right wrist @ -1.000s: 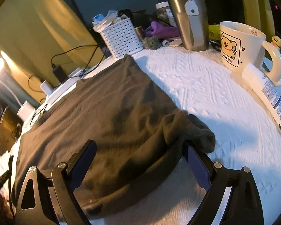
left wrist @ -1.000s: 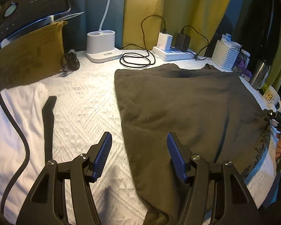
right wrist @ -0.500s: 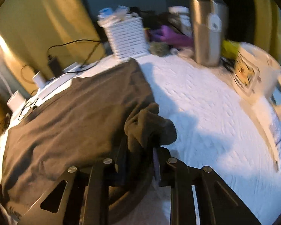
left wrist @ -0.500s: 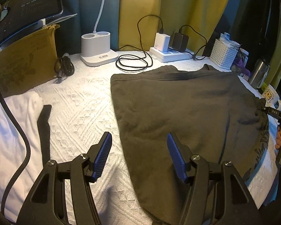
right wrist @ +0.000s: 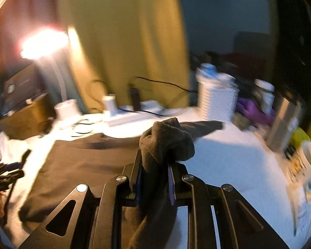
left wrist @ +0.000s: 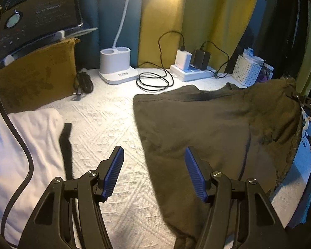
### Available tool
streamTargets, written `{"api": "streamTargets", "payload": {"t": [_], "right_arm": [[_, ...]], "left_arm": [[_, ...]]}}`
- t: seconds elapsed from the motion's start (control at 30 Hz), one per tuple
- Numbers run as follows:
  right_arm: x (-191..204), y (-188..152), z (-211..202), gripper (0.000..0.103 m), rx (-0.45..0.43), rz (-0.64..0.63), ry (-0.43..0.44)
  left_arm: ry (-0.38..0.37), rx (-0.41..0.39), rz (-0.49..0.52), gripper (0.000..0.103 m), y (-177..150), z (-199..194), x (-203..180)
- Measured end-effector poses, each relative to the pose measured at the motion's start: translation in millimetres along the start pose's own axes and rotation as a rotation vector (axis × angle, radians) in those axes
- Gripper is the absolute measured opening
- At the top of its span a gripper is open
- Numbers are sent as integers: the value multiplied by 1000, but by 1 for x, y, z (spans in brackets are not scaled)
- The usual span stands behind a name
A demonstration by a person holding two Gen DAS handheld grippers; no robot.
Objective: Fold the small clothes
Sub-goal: 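Fold the held corner over the shirt with the right tool and open it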
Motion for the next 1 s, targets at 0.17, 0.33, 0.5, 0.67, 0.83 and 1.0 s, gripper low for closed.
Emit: {"api": "streamTargets", "payload": {"t": [0.17,0.33,0.5,0.67,0.83,1.0], "right_arm": [[68,5,-2,20,-5,-95,110],[138,-15,3,20,36,-190,220],[194,-50,7,20,93,-280,300],[225,-82,17,20,144,-341,314],[244,-108,19,20,180,-378,324],[253,-124,21,20,194,-415,303]], "left_arm": [[19,-32,-6,61,3,-17,10],[27,-42,-20,61,-2,-28,18],[31,-39,-30,61,-12,-34,23],[33,-36,-41,61,-20,-37,28],[33,-32,-42,61,-26,-40,31],[33,-34,-50,61,-29,-41,33]]}}
Point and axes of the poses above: each gripper's, at about its wrist camera, not at the fingertips, and z roughly the way its jaws point, x to its left, y to its top, the point moved 9 cm from there along z, roughly the way its jaws point, and after that the axes turned 3 degrees about x, right-handed, at the moved point
